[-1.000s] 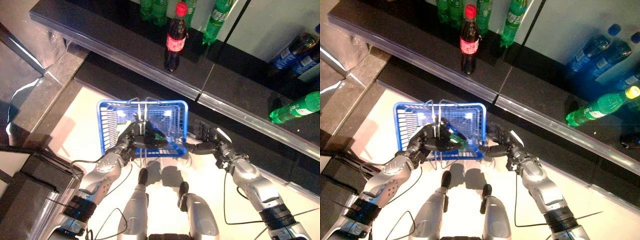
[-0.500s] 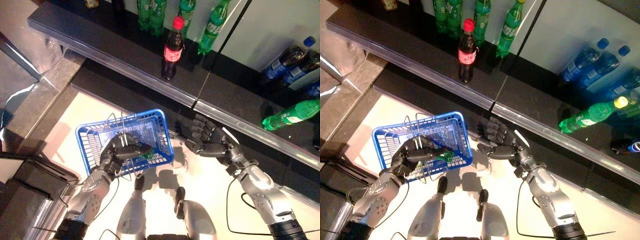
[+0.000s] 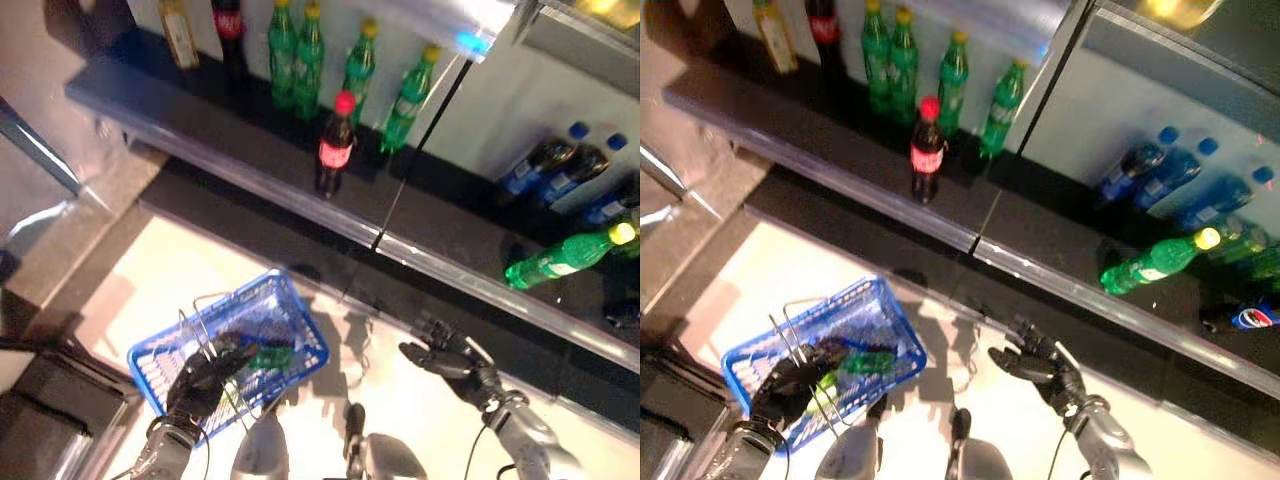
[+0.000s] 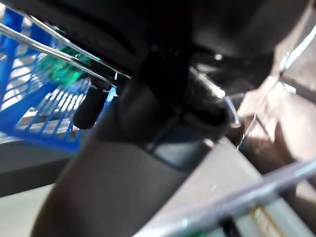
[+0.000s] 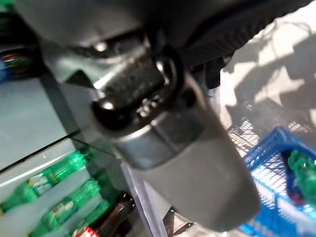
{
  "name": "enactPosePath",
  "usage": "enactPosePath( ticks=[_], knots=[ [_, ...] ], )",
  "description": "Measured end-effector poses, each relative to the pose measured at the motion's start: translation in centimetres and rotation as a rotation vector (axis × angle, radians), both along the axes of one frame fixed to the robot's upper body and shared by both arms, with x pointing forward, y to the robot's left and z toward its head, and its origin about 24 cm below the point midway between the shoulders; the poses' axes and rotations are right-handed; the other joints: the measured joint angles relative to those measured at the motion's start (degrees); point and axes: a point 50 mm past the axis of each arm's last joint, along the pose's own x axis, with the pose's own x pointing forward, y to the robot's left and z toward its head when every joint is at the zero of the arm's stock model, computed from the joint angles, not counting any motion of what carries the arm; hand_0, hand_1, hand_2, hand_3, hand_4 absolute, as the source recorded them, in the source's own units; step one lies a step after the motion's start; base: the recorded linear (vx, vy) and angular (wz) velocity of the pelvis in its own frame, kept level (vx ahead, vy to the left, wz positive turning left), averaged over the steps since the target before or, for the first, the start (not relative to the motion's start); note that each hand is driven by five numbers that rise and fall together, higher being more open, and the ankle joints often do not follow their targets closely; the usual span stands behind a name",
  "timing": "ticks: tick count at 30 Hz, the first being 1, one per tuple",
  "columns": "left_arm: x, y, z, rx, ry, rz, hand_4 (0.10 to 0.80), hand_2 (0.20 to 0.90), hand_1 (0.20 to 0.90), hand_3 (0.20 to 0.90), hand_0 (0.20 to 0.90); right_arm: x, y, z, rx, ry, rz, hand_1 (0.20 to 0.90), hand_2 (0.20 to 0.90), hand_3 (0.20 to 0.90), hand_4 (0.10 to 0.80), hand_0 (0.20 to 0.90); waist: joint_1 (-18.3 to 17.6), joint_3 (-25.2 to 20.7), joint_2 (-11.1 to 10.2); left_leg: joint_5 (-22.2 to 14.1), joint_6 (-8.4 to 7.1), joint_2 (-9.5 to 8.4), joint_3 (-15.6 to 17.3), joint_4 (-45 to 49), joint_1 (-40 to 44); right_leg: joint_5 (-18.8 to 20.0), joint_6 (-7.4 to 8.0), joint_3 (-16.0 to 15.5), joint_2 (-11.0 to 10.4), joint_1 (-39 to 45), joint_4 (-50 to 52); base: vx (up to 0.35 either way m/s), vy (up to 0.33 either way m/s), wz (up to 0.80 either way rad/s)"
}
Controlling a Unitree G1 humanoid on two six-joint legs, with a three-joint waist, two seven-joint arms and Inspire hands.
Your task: Pick up the drink and place into the basket.
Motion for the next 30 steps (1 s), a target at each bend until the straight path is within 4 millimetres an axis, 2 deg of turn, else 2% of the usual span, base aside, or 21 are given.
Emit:
enactPosePath(
  ticks=[4, 6, 8, 10, 11, 14, 16, 17, 19, 24, 30],
  knots=[
    [-3.0, 1.0, -3.5, -0.012, 0.192, 0.12, 0.1, 0.3, 0.3, 0.2, 0.3, -1.7, 1.1, -3.4, 0.002, 0.165, -0.031, 0.9, 0.9, 0.9, 0.8, 0.9, -0.79, -3.67, 0.81, 0.35, -0.14, 0.11, 0.03, -1.83, 1.79, 0.71, -0.04, -0.31, 0.2, 2.14, -2.48, 0.004, -0.005, 0.01],
    [-5.0, 1.2, -5.5, -0.013, 0.315, 0.2, 0.1, 0.3, 0.3, 0.2, 0.3, -3.6, 1.3, -6.1, -0.028, 0.313, -0.065, 0.9, 0.9, 0.9, 0.8, 0.9, -0.7, -6.48, 1.0, 0.35, -0.14, 0.06, 0.03, -2.19, 1.98, 0.82, -0.01, -0.42, 0.21, 2.64, -3.34, 0.003, -0.003, 0.02],
    [-6.4, 1.2, -6.7, -0.002, 0.386, 0.247, 0.1, 0.3, 0.3, 0.2, 0.3, -5.4, 1.5, -8.3, -0.042, 0.449, -0.113, 0.9, 0.9, 0.9, 0.8, 0.9, -0.67, -8.35, 0.91, 0.3, -0.15, 0.03, 0.07, -2.27, 2.33, 0.94, -0.02, -0.38, 0.21, 3.26, -3.88, 0.004, -0.002, 0.03],
    [-7.2, 1.1, -7.2, 0.004, 0.424, 0.261, 0.1, 0.3, 0.3, 0.2, 0.3, -6.8, 1.5, -9.3, -0.041, 0.513, -0.138, 0.9, 0.9, 0.9, 0.8, 0.9, -0.72, -9.3, 1.45, 0.3, -0.15, 0.04, 0.14, -2.28, 2.34, 0.95, -0.04, -0.35, 0.21, 3.23, -3.87, 0.005, 0.0, -0.02],
    [-8.2, 1.0, -7.9, 0.01, 0.478, 0.28, 0.1, 0.3, 0.3, 0.2, 0.3, -8.7, 1.7, -10.5, -0.053, 0.591, -0.168, 0.9, 0.9, 0.9, 0.8, 0.9, -0.82, -11.31, 1.71, 0.25, -0.13, 0.04, 0.27, -2.34, 2.42, 0.96, -0.04, -0.27, 0.21, 3.25, -3.85, 0.013, 0.001, -0.05],
    [-10.1, 1.0, -8.7, 0.014, 0.578, 0.303, 0.1, 0.3, 0.3, 0.2, 0.3, -12.0, 1.6, -11.6, -0.119, 0.707, -0.16, 0.9, 0.9, 0.9, 0.8, 0.9, -1.44, -13.34, 2.43, 0.09, -0.1, 0.24, 0.95, -2.71, 2.63, 1.13, -0.09, -0.22, 0.12, 3.02, -3.87, 0.015, 0.007, -0.12],
    [-11.2, 0.9, -9.1, 0.012, 0.642, 0.315, 0.1, 0.3, 0.3, 0.2, 0.3, -13.1, 1.6, -11.9, -0.164, 0.754, -0.155, 0.9, 0.9, 0.9, 0.8, 0.9, -2.03, -14.03, 2.83, -0.12, 0.18, 0.39, 1.05, -2.71, 2.59, 1.35, -0.19, -0.24, 0.19, 2.94, -3.95, 0.011, 0.006, -0.14],
    [-12.3, 0.9, -9.3, 0.011, 0.686, 0.326, 0.1, 0.3, 0.3, 0.2, 0.3, -13.3, 1.6, -12.0, -0.186, 0.758, -0.17, 0.9, 0.9, 0.9, 0.8, 0.9, -2.48, -14.56, 3.24, -0.25, -0.01, 0.54, 1.52, -2.72, 2.57, 1.51, -0.42, -0.22, 0.19, 2.8, -3.98, 0.004, 0.006, -0.15],
    [-13.0, 0.7, -9.5, 0.007, 0.716, 0.33, 0.1, 0.3, 0.3, 0.2, 0.3, -13.3, 1.5, -11.9, -0.234, 0.747, -0.151, 0.9, 0.9, 0.9, 0.8, 0.9, -2.73, -15.4, 3.67, -0.27, -0.06, 0.61, 1.7, -2.72, 2.48, 1.75, -0.49, -0.23, 0.2, 2.77, -4.19, 0.006, 0.012, -0.1],
    [-13.7, -0.4, -9.9, 0.018, 0.76, 0.278, 0.1, 0.3, 0.3, 0.2, 0.3, -13.8, 1.0, -11.9, -0.331, 0.74, -0.102, 0.9, 0.9, 0.9, 0.8, 0.9, -2.67, -17.99, 4.75, -0.26, -0.06, 0.79, 3.03, -2.72, 2.47, 1.77, -0.46, 0.22, 0.14, 1.93, -4.06, 0.003, 0.005, -0.05],
    [-13.7, -0.4, -9.9, 0.02, 0.764, 0.273, 0.1, 0.3, 0.3, 0.2, 0.3, -13.6, 0.9, -11.8, -0.4, 0.696, -0.043, 0.9, 0.9, 0.9, 0.8, 0.9, -2.58, -18.17, 4.81, -0.09, 0.19, 0.8, 3.13, -2.69, 2.46, 1.85, -0.31, 0.26, 0.15, 1.84, -4.08, 0.0, 0.0, 0.0]
  ],
)
